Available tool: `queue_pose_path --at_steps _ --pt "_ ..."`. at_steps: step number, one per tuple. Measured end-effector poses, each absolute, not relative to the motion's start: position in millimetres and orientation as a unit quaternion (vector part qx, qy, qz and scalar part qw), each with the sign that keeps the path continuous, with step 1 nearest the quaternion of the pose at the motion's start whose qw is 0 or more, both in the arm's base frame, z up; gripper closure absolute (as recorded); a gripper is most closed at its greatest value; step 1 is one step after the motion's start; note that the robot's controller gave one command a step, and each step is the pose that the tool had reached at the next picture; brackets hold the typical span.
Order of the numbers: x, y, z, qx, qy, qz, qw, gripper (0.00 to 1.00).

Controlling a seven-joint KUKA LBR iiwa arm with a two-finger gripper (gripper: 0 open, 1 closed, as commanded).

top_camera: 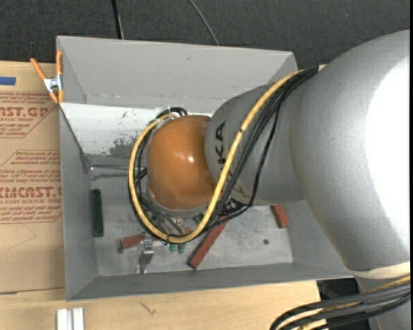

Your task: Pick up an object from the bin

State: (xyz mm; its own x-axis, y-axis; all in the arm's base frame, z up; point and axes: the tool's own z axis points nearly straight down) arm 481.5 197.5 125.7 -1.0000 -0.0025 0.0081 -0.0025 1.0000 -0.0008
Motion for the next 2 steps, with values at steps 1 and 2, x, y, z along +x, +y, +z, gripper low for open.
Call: queue_pose_path --at_steps 1,2 --pt "483.9 197 130 0.000 -1.000 0.000 0.000 0.00" --pt "523.3 175 76 0.177 -0.984 -0.003 -0.009 1.00"
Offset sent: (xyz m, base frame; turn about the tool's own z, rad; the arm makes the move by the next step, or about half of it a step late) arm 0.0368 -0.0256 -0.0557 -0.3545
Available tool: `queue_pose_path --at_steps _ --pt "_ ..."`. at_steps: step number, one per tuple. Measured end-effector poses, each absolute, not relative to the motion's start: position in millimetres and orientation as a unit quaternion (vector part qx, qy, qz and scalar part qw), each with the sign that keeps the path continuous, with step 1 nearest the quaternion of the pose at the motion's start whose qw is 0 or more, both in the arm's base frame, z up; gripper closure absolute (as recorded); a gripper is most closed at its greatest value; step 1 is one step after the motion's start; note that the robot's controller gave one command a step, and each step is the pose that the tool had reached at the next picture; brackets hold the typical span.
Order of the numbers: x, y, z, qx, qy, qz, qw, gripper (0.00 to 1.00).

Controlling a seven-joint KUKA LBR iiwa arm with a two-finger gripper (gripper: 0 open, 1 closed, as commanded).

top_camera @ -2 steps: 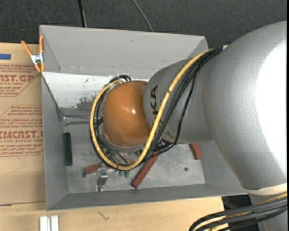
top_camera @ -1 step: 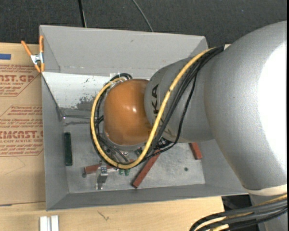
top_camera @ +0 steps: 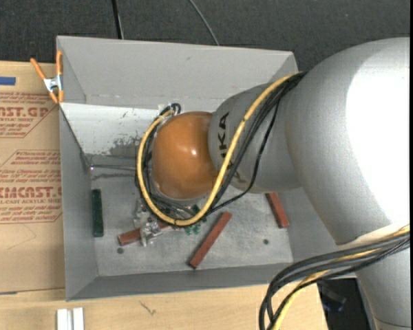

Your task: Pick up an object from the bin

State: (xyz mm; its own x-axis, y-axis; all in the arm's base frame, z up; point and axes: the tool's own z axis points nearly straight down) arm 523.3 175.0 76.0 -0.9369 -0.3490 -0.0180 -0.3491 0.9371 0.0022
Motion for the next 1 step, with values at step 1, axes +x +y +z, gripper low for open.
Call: queue_pose_path --at_steps 1 --pt "523.3 175.0 76.0 -0.177 0.984 0.003 0.009 1.00"
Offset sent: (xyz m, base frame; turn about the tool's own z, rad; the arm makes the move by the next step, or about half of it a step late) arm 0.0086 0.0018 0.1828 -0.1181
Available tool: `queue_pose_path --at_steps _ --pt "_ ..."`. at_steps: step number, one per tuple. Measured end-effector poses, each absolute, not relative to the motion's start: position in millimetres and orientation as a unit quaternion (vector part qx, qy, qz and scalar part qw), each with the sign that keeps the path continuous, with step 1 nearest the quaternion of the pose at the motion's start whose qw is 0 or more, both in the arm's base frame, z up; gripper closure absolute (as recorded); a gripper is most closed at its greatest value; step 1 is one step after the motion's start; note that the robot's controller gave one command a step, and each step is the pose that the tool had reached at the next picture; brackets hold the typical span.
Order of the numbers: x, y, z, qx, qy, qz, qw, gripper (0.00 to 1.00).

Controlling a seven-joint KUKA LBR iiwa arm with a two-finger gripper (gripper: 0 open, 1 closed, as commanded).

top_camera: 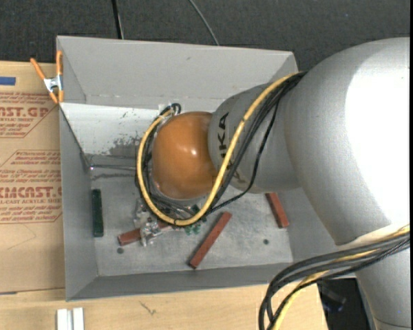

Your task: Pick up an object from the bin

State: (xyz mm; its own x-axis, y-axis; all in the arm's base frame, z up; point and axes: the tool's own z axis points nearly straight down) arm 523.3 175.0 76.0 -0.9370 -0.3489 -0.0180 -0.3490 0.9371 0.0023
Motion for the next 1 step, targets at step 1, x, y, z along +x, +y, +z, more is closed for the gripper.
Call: queue_pose_path --at_steps 1 --pt "533.7 178.1 263.6 -0.236 0.972 0.001 0.006 1.00"
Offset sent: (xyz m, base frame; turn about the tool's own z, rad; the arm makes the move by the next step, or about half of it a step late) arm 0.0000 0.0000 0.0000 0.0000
